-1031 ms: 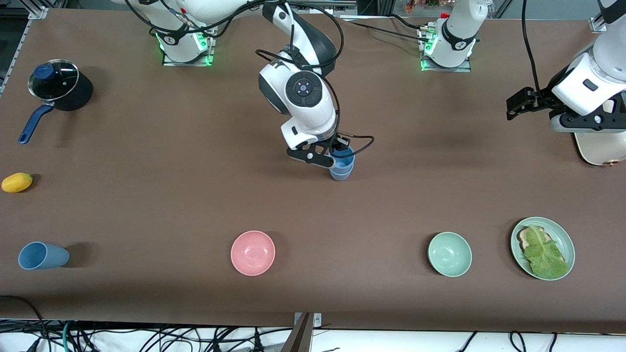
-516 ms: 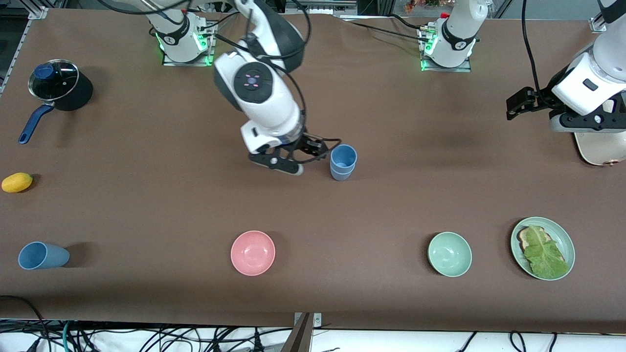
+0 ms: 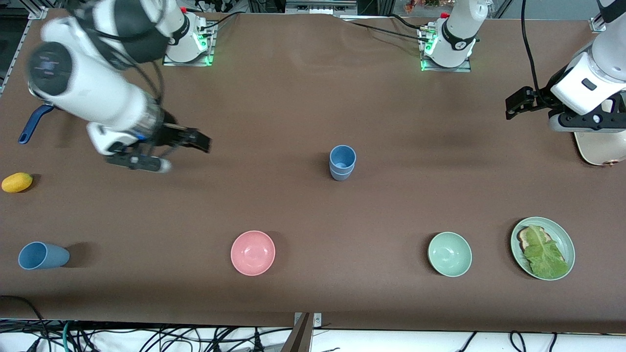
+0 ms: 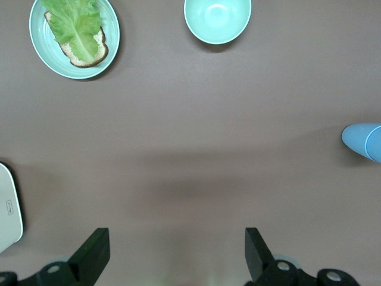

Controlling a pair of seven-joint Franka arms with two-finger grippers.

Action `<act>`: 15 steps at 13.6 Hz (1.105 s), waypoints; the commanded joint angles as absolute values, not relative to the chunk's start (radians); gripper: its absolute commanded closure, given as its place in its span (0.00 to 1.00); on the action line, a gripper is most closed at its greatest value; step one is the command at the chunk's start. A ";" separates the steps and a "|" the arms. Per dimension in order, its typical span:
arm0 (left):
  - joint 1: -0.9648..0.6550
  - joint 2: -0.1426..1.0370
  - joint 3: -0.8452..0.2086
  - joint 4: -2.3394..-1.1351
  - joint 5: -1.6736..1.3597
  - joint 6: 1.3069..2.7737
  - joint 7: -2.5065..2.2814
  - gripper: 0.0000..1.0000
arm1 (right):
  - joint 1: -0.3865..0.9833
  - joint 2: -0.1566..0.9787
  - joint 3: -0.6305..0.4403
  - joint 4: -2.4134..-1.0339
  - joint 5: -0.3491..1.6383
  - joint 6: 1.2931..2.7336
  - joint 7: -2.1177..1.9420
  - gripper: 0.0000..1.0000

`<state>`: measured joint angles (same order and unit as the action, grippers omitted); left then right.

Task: Stack blue cups with both arms

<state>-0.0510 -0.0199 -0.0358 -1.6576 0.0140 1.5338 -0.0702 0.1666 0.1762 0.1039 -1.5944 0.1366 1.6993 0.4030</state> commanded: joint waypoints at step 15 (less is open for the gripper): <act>-0.045 -0.015 -0.038 -1.634 -0.006 1.511 -0.064 0.00 | -0.002 -0.009 0.123 -1.632 -0.006 1.502 0.129 0.00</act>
<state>-0.0509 -0.0199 -0.0366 -1.6569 0.0139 1.5322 -0.0702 0.0100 -0.0050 0.1133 -1.6344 0.0052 1.5124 0.1480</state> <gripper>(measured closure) 0.000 0.000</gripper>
